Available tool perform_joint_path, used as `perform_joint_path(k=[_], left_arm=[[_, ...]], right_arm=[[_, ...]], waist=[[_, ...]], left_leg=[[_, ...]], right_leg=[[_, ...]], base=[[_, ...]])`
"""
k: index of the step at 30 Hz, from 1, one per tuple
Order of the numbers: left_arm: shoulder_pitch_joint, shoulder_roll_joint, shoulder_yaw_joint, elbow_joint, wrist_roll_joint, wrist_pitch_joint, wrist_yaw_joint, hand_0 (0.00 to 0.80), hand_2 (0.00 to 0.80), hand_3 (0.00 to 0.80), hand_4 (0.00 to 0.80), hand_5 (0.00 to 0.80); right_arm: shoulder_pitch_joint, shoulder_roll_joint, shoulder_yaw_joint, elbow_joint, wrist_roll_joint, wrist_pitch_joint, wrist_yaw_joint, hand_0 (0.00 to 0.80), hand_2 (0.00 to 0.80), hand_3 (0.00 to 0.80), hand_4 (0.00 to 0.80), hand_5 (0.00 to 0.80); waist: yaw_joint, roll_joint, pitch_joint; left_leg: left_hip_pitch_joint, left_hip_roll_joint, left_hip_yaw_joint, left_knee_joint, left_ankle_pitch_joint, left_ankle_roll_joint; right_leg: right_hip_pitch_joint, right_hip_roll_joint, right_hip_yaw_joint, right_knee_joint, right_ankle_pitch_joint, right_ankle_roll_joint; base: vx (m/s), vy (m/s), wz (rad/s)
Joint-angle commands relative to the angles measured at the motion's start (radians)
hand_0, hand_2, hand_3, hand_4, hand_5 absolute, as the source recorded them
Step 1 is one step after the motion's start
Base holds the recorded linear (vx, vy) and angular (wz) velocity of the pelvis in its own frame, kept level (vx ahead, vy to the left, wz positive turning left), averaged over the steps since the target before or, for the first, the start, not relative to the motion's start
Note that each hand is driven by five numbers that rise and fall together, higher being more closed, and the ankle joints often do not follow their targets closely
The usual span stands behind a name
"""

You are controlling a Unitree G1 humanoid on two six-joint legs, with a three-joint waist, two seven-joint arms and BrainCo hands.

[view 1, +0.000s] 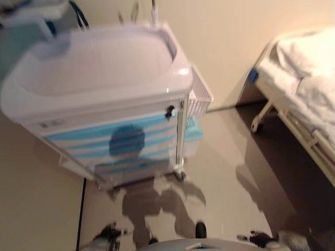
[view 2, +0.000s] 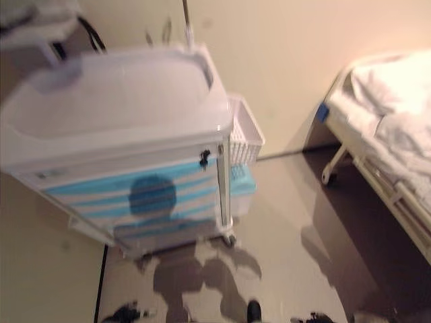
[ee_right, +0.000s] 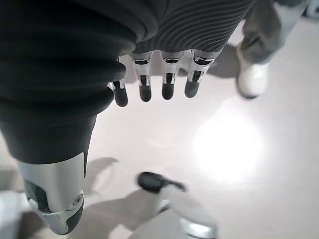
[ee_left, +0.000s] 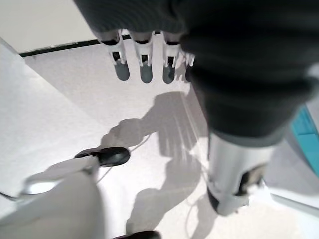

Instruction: Open the drawer and pick up the medicine

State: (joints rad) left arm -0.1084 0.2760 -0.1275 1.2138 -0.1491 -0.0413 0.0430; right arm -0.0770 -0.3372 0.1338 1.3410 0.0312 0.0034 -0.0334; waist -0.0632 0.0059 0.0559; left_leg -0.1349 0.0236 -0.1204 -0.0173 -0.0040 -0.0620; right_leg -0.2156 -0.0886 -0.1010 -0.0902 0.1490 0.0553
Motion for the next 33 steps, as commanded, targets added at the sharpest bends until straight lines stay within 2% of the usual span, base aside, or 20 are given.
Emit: perform_joint_path(k=[1, 2, 3, 4, 5, 8, 10, 18, 22, 26, 33], left_arm=[[-0.048, 0.036, 0.019, -0.028, -0.068, -0.04, 0.024, 0.0, 0.0, 0.0, 0.0, 0.0], [-0.062, 0.038, 0.016, -0.069, -0.093, -0.049, 0.033, 0.0, 0.0, 0.0, 0.0, 0.0], [-0.087, 0.04, -0.001, -0.133, -0.116, -0.054, 0.042, 0.0, 0.0, 0.0, 0.0, 0.0], [-0.087, 0.04, -0.001, -0.133, -0.116, -0.053, 0.042, 0.0, 0.0, 0.0, 0.0, 0.0], [-0.11, 0.038, -0.007, -0.171, -0.142, -0.06, 0.052, 0.0, 0.0, 0.0, 0.0, 0.0], [-0.122, 0.043, -0.005, -0.219, -0.179, -0.07, 0.056, 0.0, 0.0, 0.0, 0.0, 0.0], [-0.142, 0.056, 0.019, -0.305, -0.258, -0.091, 0.07, 0.0, 0.0, 0.0, 0.0, 0.0], [-0.203, 0.038, 0.065, -0.443, -0.442, -0.14, 0.096, 0.0, 0.0, 0.0, 0.0, 0.0], [-0.226, 0.033, 0.065, -0.457, -0.477, -0.152, 0.097, 0.0, 0.0, 0.0, 0.0, 0.0], [-0.269, 0.004, 0.082, -0.503, -0.597, -0.176, 0.087, 0.0, 0.0, 0.0, 0.0, 0.0], [-0.306, -0.017, 0.102, -0.558, -0.71, -0.207, 0.075, 0.0, 0.0, 0.0, 0.0, 0.0]], right_arm=[[-0.037, -0.014, 0.041, 0.025, 0.028, -0.019, -0.032, 0.0, 0.0, 0.0, 0.0, 0.0], [-0.047, -0.017, 0.043, 0.021, 0.031, -0.02, -0.038, 0.0, 0.0, 0.0, 0.0, 0.0], [-0.068, -0.025, 0.052, 0.014, 0.035, -0.02, -0.046, 0.0, 0.0, 0.0, 0.0, 0.0], [-0.068, -0.025, 0.052, 0.014, 0.035, -0.02, -0.046, 0.0, 0.0, 0.0, 0.0, 0.0], [-0.08, -0.028, 0.051, 0.015, 0.041, -0.02, -0.05, 0.0, 0.0, 0.0, 0.0, 0.0], [-0.082, -0.034, 0.046, 0.009, 0.052, -0.021, -0.051, 0.0, 0.0, 0.0, 0.0, 0.0], [-0.095, -0.038, 0.04, -0.006, 0.068, -0.028, -0.057, 0.0, 0.0, 0.0, 0.0, 0.0], [-0.116, -0.033, 0.051, -0.025, 0.101, -0.034, -0.067, 0.0, 0.0, 0.0, 0.0, 0.0], [-0.12, -0.031, 0.059, -0.032, 0.106, -0.036, -0.07, 0.0, 0.0, 0.0, 0.0, 0.0], [-0.112, -0.024, 0.07, -0.046, 0.112, -0.042, -0.07, 0.0, 0.0, 0.0, 0.0, 0.0], [-0.118, -0.021, 0.081, -0.056, 0.117, -0.045, -0.072, 0.0, 0.0, 0.0, 0.0, 0.0]], waist=[[-0.009, -0.041, 0.046], [-0.007, -0.04, 0.071], [-0.005, -0.042, 0.115], [-0.006, -0.042, 0.114], [-0.005, -0.04, 0.141], [-0.008, -0.039, 0.145], [-0.011, -0.043, 0.145], [-0.016, -0.06, 0.142], [-0.018, -0.066, 0.147], [-0.018, -0.079, 0.154], [-0.022, -0.092, 0.156]], left_leg=[[-0.057, -0.03, 0.005, -0.07, 0.089, 0.014], [-0.081, -0.029, 0.002, -0.064, 0.098, 0.014], [-0.138, -0.038, -0.007, 0.009, 0.089, 0.023], [-0.141, -0.039, -0.007, 0.012, 0.088, 0.023], [-0.195, -0.051, -0.016, 0.081, 0.07, 0.029], [-0.241, -0.066, -0.02, 0.131, 0.051, 0.034], [-0.307, -0.08, -0.023, 0.186, 0.036, 0.036], [-0.384, -0.074, -0.026, 0.198, 0.043, 0.04], [-0.392, -0.071, -0.028, 0.193, 0.046, 0.04], [-0.405, -0.07, -0.036, 0.19, 0.045, 0.036], [-0.414, -0.066, -0.043, 0.174, 0.05, 0.033]], right_leg=[[0.006, -0.004, -0.032, 0.003, -0.021, 0.074], [-0.014, -0.008, -0.038, 0.015, -0.02, 0.073], [-0.062, -0.017, -0.042, 0.073, -0.027, 0.065], [-0.065, -0.018, -0.043, 0.075, -0.028, 0.065], [-0.108, -0.026, -0.045, 0.132, -0.048, 0.054], [-0.147, -0.032, -0.045, 0.174, -0.066, 0.048], [-0.206, -0.035, -0.038, 0.219, -0.082, 0.043], [-0.298, -0.027, -0.03, 0.251, -0.088, 0.042], [-0.309, -0.026, -0.03, 0.252, -0.088, 0.041], [-0.323, -0.023, -0.036, 0.259, -0.099, 0.039], [-0.33, -0.02, -0.041, 0.247, -0.096, 0.041]], base=[[-0.107, 0.007, 0.1], [-0.204, 0.007, 0.12], [-0.205, 0.008, 0.15], [-0.219, 0.011, 0.22], [-0.092, 0.01, 0.18], [-0.076, 0.017, 0.11], [-0.105, 0.006, 0.02], [-0.044, 0.0, 0.01], [0.0, 0.0, 0.0], [0.02, -0.025, 0.02], [0.012, -0.014, 0.08]])
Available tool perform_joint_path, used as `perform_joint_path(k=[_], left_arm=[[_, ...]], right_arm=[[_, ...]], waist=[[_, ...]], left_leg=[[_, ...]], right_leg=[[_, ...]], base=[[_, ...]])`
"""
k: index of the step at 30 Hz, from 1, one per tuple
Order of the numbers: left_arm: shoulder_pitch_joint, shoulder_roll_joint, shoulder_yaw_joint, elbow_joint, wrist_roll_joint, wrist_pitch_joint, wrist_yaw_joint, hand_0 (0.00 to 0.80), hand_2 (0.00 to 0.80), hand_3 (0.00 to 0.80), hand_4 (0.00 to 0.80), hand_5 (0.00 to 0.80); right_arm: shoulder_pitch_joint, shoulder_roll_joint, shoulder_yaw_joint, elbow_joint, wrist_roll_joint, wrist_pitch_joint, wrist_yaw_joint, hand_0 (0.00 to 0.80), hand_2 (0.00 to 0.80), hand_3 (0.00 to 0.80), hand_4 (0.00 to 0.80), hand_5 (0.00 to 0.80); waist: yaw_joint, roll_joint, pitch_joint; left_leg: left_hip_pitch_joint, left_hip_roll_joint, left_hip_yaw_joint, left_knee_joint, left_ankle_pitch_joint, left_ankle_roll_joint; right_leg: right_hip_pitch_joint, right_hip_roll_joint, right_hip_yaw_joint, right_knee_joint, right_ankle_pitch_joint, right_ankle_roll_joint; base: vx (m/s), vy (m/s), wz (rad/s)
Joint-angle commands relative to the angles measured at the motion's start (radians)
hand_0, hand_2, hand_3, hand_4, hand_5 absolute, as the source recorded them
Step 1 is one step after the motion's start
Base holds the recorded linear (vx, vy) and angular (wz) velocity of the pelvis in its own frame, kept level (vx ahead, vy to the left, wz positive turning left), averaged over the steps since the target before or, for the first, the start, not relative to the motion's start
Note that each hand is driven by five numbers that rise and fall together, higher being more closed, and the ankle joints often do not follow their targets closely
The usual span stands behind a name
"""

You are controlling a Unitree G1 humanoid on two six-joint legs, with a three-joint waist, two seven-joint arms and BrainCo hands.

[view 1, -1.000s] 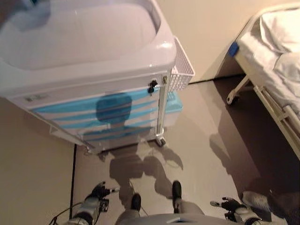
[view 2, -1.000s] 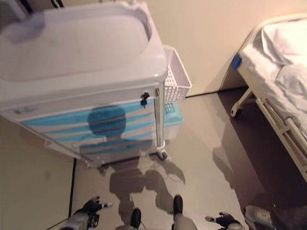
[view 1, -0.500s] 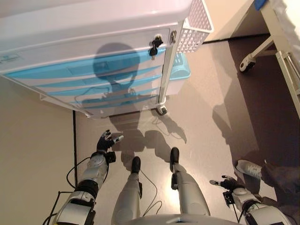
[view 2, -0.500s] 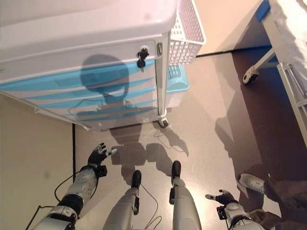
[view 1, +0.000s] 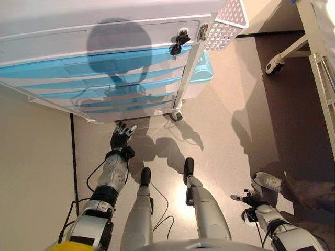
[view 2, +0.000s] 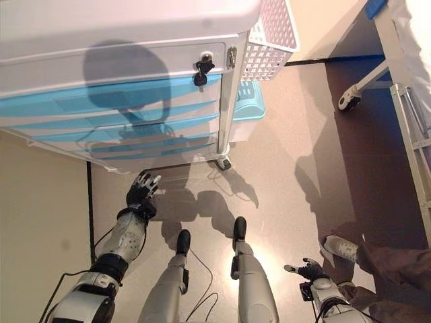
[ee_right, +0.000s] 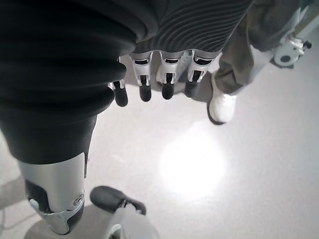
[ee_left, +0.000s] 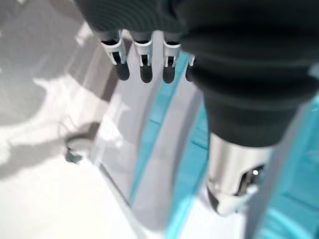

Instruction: Open the drawer and pick up the medicine

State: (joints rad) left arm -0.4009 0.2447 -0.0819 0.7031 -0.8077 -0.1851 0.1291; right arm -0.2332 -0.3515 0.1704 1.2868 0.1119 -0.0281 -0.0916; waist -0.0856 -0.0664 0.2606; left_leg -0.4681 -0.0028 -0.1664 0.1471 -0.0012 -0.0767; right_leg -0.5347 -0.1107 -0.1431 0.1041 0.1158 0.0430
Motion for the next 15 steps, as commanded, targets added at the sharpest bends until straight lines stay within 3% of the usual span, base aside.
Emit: perform_joint_path(k=[1, 15], left_arm=[[-0.021, 0.012, 0.059, -0.049, -0.067, -0.065, -0.013, 0.0, 0.0, 0.0, 0.0, 0.0], [-0.17, 0.042, 0.116, -0.068, -0.236, -0.138, -0.027, 0.0, 0.0, 0.0, 0.0, 0.0]], right_arm=[[0.036, -0.005, 0.045, -0.001, 0.037, -0.014, -0.013, 0.0, 0.0, 0.0, 0.0, 0.0], [0.013, 0.013, 0.079, -0.024, 0.048, -0.025, -0.007, 0.0, 0.0, 0.0, 0.0, 0.0]], waist=[[0.0, -0.022, -0.049], [-0.015, -0.063, -0.04]], left_leg=[[-0.085, -0.039, 0.001, 0.005, 0.054, 0.048], [-0.085, -0.021, -0.002, -0.038, 0.067, 0.043]], right_leg=[[-0.014, 0.001, -0.001, 0.048, -0.058, 0.054], [-0.024, 0.013, -0.006, 0.023, -0.045, 0.062]], base=[[0.0, 0.0, 0.0], [0.003, -0.002, 0.0]])
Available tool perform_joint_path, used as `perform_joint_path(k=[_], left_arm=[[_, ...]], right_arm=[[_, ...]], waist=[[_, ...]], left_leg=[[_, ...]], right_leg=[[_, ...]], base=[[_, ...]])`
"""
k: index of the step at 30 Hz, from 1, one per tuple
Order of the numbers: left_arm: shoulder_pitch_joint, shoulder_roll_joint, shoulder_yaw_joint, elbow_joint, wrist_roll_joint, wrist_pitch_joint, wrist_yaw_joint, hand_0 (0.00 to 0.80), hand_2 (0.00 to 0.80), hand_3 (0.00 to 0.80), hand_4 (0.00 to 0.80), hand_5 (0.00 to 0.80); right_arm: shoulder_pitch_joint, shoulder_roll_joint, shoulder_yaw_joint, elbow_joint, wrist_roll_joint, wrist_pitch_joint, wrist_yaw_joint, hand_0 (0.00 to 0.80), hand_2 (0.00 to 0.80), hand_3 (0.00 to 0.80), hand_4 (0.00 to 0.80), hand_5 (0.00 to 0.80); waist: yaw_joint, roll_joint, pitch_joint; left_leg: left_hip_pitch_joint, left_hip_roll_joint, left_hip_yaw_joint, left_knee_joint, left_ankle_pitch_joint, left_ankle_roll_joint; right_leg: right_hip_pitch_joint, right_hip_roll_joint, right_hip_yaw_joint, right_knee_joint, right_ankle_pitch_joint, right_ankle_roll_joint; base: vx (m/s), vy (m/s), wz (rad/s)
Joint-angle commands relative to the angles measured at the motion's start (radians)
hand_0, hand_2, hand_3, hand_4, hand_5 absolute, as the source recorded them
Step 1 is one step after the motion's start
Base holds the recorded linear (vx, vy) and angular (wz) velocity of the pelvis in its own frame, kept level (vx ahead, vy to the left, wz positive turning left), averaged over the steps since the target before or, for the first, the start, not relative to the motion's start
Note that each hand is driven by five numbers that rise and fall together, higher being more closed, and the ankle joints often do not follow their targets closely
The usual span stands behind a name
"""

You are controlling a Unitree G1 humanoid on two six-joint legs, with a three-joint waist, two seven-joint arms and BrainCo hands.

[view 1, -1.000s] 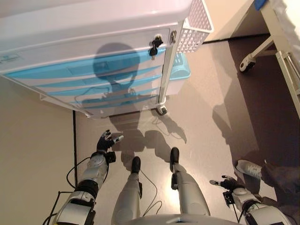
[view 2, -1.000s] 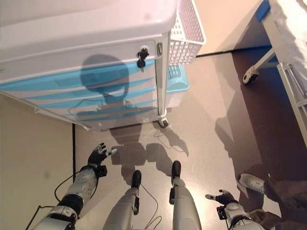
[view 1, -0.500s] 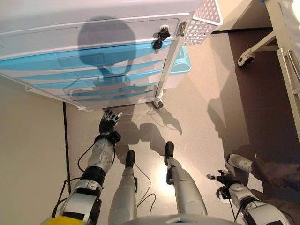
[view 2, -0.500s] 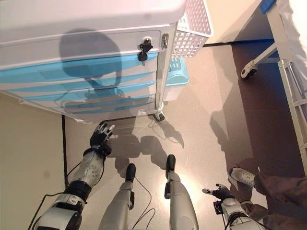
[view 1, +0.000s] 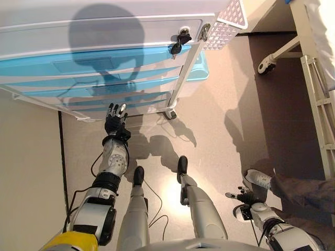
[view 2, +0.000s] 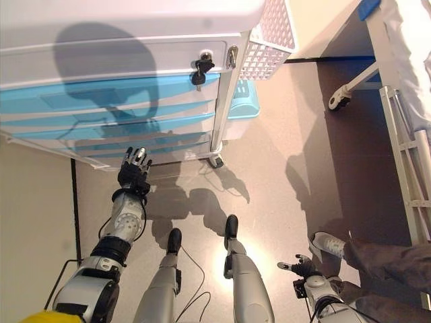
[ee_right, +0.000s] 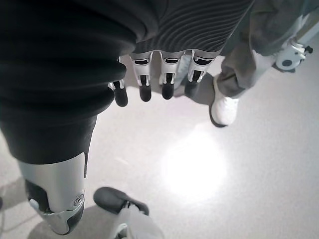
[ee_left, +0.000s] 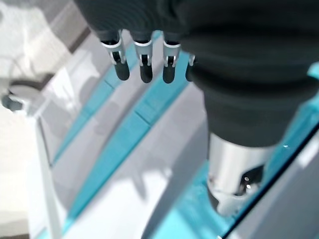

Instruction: Open the drawer and pick up the medicine

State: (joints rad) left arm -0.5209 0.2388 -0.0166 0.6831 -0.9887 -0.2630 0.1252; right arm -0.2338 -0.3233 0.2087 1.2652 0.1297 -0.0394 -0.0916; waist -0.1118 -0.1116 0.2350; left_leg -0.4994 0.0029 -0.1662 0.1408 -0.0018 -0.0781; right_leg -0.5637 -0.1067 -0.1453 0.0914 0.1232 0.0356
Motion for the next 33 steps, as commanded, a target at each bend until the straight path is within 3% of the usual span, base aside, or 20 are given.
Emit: perform_joint_path(k=[1, 33], left_arm=[[-0.055, 0.049, 0.053, -0.049, -0.059, -0.063, -0.022, 0.0, 0.0, 0.0, 0.0, 0.0], [-0.106, 0.125, 0.116, -0.117, -0.2, -0.107, -0.116, 0.0, 0.0, 0.0, 0.0, 0.0]], right_arm=[[0.014, -0.015, 0.042, -0.003, 0.031, -0.014, -0.007, 0.0, 0.0, 0.0, 0.0, 0.0], [0.023, -0.011, 0.062, -0.005, 0.016, -0.031, 0.025, 0.0, 0.0, 0.0, 0.0, 0.0]], waist=[[0.012, -0.019, -0.015], [0.014, -0.081, -0.02]], left_leg=[[-0.051, -0.025, -0.001, -0.03, 0.06, 0.044], [-0.052, -0.018, -0.009, -0.039, 0.06, 0.041]], right_leg=[[0.007, 0.011, -0.004, 0.038, -0.058, 0.069], [0.01, 0.023, -0.004, 0.018, -0.033, 0.071]], base=[[0.0, 0.0, 0.0], [0.0, 0.0, 0.0]])
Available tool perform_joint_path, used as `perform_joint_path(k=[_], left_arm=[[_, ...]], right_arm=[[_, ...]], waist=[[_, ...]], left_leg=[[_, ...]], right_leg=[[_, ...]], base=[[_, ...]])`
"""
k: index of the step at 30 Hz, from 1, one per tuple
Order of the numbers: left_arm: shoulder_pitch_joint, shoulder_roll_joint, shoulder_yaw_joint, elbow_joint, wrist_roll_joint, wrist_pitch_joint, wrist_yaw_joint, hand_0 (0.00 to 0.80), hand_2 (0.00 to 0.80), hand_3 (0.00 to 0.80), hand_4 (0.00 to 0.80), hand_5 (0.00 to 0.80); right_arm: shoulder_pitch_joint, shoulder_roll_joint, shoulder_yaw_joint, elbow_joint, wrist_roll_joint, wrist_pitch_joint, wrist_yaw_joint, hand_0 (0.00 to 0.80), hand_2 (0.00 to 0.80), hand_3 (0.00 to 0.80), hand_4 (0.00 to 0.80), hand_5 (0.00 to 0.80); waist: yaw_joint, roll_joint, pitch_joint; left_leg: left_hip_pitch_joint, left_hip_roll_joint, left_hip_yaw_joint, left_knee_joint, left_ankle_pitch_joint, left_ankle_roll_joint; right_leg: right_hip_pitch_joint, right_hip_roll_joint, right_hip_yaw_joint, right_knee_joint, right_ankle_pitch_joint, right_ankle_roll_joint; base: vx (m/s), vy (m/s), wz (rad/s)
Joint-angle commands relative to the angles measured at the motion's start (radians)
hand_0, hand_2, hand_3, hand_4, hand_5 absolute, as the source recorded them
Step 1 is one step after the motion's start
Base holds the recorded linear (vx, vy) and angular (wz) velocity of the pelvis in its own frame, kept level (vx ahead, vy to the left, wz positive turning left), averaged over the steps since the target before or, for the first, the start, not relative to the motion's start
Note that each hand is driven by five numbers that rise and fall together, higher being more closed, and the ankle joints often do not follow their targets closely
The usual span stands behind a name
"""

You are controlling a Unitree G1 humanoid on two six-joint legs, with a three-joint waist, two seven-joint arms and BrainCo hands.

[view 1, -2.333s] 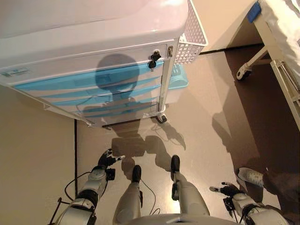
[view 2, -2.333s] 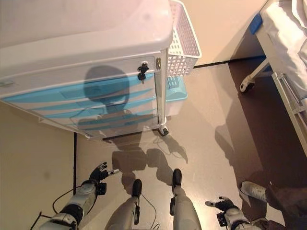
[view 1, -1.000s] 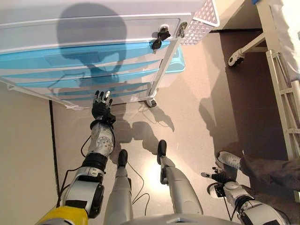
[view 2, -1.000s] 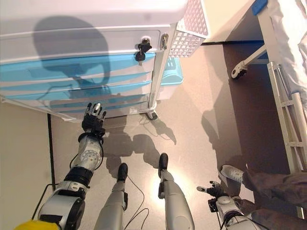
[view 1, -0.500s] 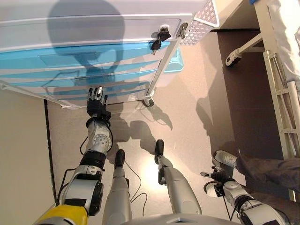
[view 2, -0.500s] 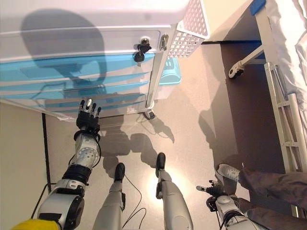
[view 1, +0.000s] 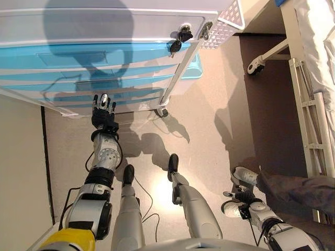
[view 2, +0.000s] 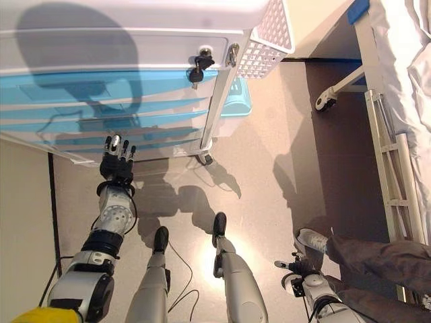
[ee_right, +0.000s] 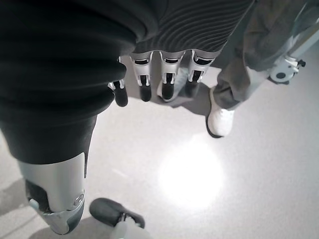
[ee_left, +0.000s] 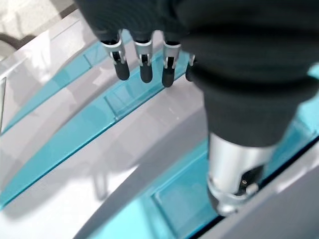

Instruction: Open the drawer and pick up the medicine

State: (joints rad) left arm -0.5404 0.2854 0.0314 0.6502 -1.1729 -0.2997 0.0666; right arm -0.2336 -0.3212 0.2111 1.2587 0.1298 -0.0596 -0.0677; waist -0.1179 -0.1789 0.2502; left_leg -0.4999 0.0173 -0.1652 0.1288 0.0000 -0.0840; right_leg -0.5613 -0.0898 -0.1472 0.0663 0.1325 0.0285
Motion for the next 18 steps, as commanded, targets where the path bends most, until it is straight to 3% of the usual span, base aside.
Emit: perform_joint_path(k=[1, 18], left_arm=[[-0.082, 0.076, 0.068, -0.097, -0.023, -0.073, -0.066, 0.0, 0.0, 0.0, 0.0, 0.0], [0.026, -0.003, 0.07, -0.239, -0.045, -0.09, -0.095, 0.0, 0.0, 0.0, 0.0, 0.0]], right_arm=[[0.023, -0.012, 0.058, 0.002, 0.016, -0.012, 0.002, 0.0, 0.0, 0.0, 0.0, 0.0], [0.035, -0.012, 0.041, 0.009, 0.0, -0.014, 0.009, 0.0, 0.0, 0.0, 0.0, 0.0]], waist=[[0.022, -0.015, -0.034], [0.045, -0.001, -0.019]], left_leg=[[-0.05, -0.032, -0.011, -0.028, 0.059, 0.047], [-0.053, -0.043, -0.015, -0.012, 0.055, 0.051]], right_leg=[[0.009, 0.005, -0.001, 0.041, -0.041, 0.078], [0.016, -0.001, -0.008, 0.056, -0.048, 0.075]], base=[[0.0, 0.0, 0.0], [0.0, 0.0, 0.0]])
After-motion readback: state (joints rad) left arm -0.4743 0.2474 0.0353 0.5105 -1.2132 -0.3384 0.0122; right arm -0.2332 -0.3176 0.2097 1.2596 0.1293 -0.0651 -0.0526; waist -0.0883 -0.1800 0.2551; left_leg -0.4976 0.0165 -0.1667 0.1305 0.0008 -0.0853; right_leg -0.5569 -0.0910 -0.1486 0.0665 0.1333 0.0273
